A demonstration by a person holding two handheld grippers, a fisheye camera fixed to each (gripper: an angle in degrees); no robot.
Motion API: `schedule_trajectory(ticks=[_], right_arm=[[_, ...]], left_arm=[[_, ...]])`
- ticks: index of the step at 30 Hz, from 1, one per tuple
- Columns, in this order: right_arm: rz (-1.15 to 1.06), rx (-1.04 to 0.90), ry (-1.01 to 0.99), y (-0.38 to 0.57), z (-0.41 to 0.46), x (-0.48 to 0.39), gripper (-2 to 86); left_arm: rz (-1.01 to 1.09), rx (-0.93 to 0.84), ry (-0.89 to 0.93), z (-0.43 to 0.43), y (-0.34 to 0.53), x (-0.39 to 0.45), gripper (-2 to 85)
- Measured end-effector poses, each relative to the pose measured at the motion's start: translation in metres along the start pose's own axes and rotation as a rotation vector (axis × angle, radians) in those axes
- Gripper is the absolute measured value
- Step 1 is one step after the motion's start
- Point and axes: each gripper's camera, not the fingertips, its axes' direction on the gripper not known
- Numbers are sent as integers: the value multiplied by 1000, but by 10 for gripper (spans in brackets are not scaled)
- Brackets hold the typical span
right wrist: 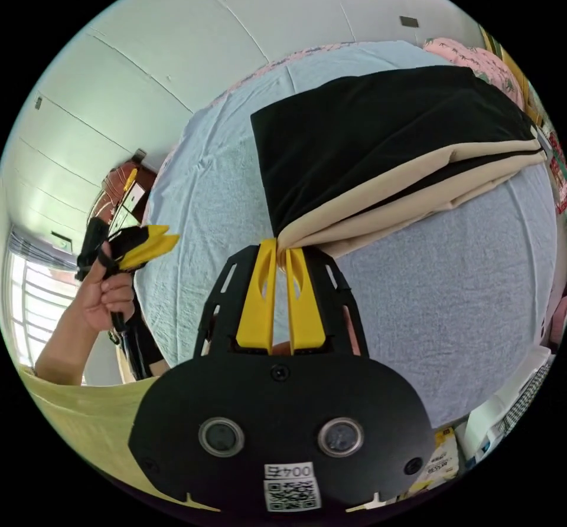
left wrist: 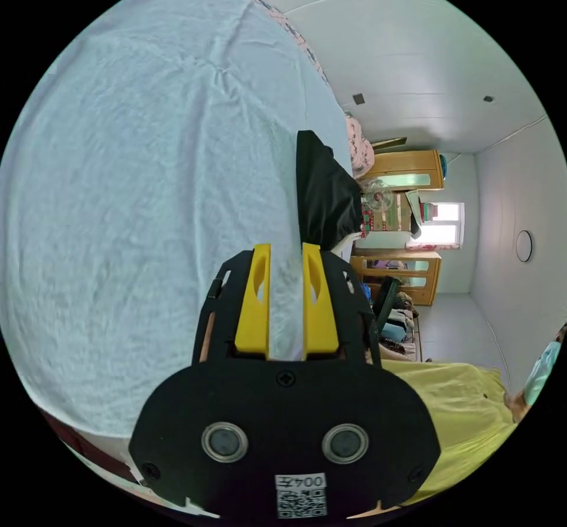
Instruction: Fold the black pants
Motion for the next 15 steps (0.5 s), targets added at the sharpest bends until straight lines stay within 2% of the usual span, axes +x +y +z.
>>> schedule_trajectory(ticks=[8,11,15], right_arm=[[36,-57,-82,-12,11,15,32],[41,-67,-105,-16,14,19,34],[39,-73,-122,-20,15,21,36]], left_arm=[[102,-109,-85,82,-125,58,124],[91,-142,-145,105,-156,64,130],[66,-150,-131,119,-180,66,123]])
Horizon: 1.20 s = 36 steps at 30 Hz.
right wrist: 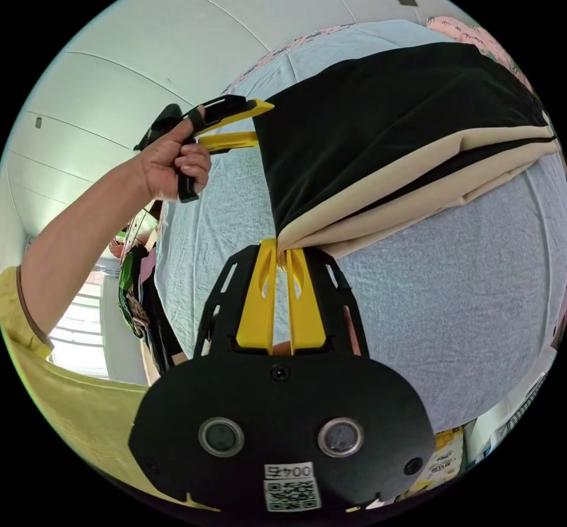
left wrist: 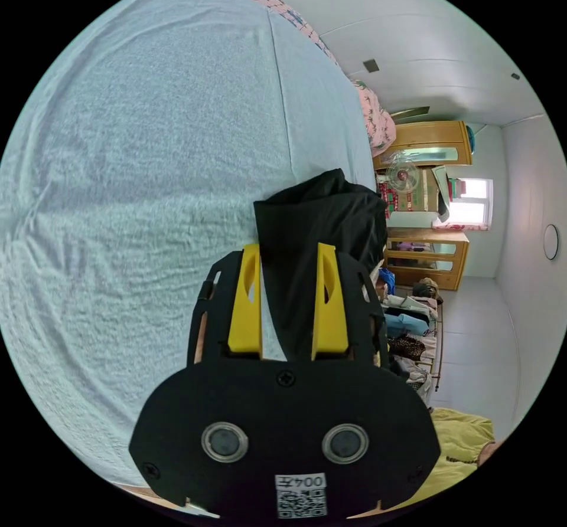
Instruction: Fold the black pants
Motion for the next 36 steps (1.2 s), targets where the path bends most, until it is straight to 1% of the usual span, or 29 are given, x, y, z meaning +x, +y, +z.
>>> schedule_trajectory(ticks=[8,14,20,22,27,30,34,36], right_arm=[[-29,-14,-29,-13,-4,0,26],[-114,-1,-15,-28,-28,-18,19],[-201,17,3,-34,-54,-45,26],[-215,9,-6,-33,-57,-54,29],[-272,-60,-53,-30,-54,-79,35],[-344,-117,-94,-28,-51,-96,35],[-472,-274,-153,-25,-20,-114,39],[-492,-341,-157,-25,6,-115,47]], left_arm=[[29,18,16,-2,-19,11,47],[81,55,45,-25,-14,33,37],[93,91,106,-57,8,33,34],[99,92,97,-65,17,30,34],[73,107,110,-93,54,10,35],[80,123,93,-114,83,-1,36],[51,103,-12,-127,122,-39,40],[29,83,-45,-123,133,-59,41]])
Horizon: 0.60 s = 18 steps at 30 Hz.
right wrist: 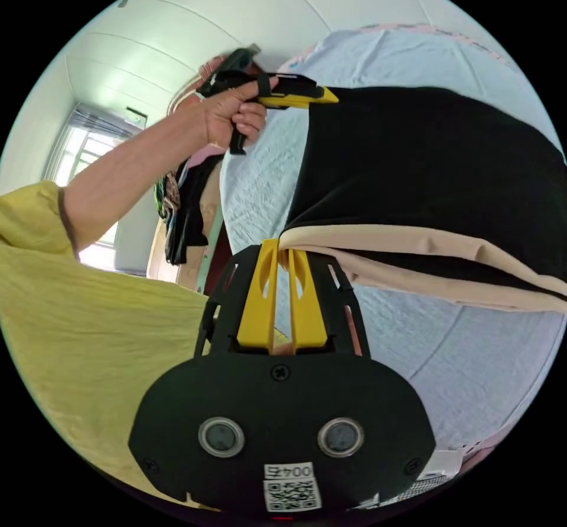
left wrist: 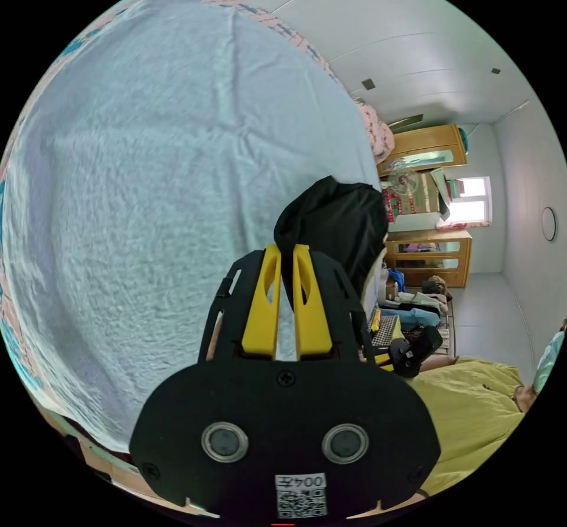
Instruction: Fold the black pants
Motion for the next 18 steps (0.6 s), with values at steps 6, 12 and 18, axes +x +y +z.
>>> schedule_trajectory(ticks=[6,12,18], right_arm=[[3,-92,-31,-9,14,17,84],[-81,-89,-12,-2,-57,27,86],[161,159,163,17,-194,118,78]], left_arm=[[-27,52,94,3,26,-20,72],[-71,134,141,-20,55,-17,96],[-90,321,101,-55,129,23,79]])
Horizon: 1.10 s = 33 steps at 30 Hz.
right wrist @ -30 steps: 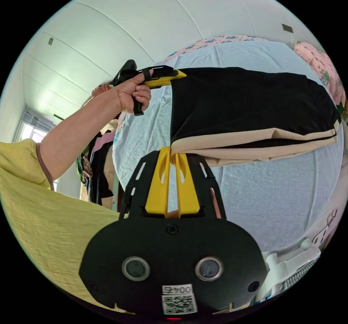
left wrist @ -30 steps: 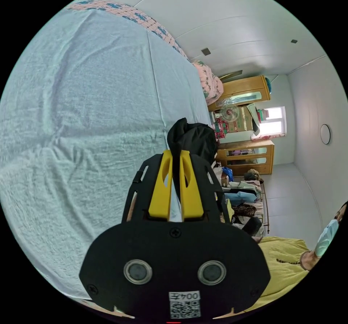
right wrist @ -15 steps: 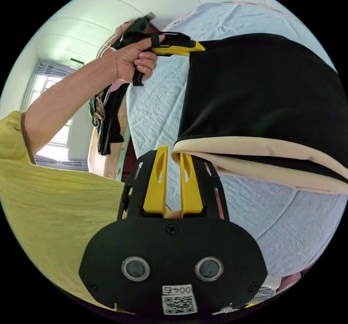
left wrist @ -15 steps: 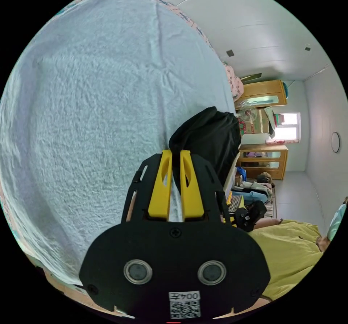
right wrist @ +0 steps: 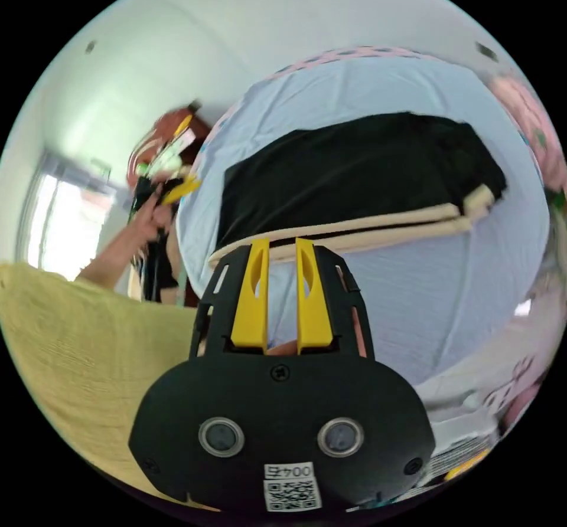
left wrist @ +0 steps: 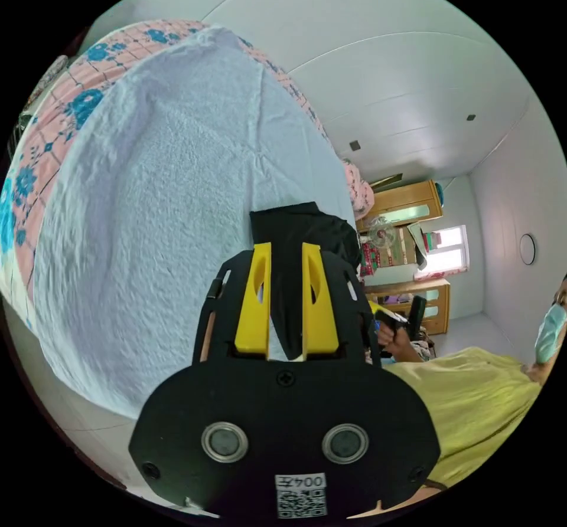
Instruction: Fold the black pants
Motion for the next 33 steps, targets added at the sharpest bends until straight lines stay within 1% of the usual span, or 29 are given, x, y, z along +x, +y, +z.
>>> schedule_trajectory(ticks=[1,2,3,5,7,9,11,14,17,21,24,26,33], right_arm=[[124,49,-21,-3,-22,39,76],[260,91,-87,-5,-42,81,76],[326,115,-132,-6,-50,101,76],[542,208,-299,-6,-76,172,83],[646,235,-382,-9,-85,209,89],[687,220,-436,-17,-87,232,93],[710,117,-423,-32,-82,250,100],[686,27,-373,-48,-79,261,111],[651,-20,-340,-61,-83,265,113],[609,-67,-344,-77,-83,271,110],[578,-102,-322,-89,-81,273,72],[504,-121,-264,-100,-85,267,30],[235,-106,-205,-136,-117,227,3]], left_arm=[[19,34,-12,-4,21,16,74],[42,56,-38,-2,44,35,70],[55,61,-62,1,56,45,69],[87,59,-179,23,105,82,65],[82,47,-242,44,138,101,63],[51,43,-287,62,163,112,62],[-8,37,-273,77,184,115,62],[-53,75,-281,78,199,123,63],[-67,129,-312,74,212,135,63],[-109,177,-322,74,229,143,62],[-138,193,-323,76,239,149,62],[-139,198,-330,79,244,155,62],[-131,199,-363,86,247,166,62]])
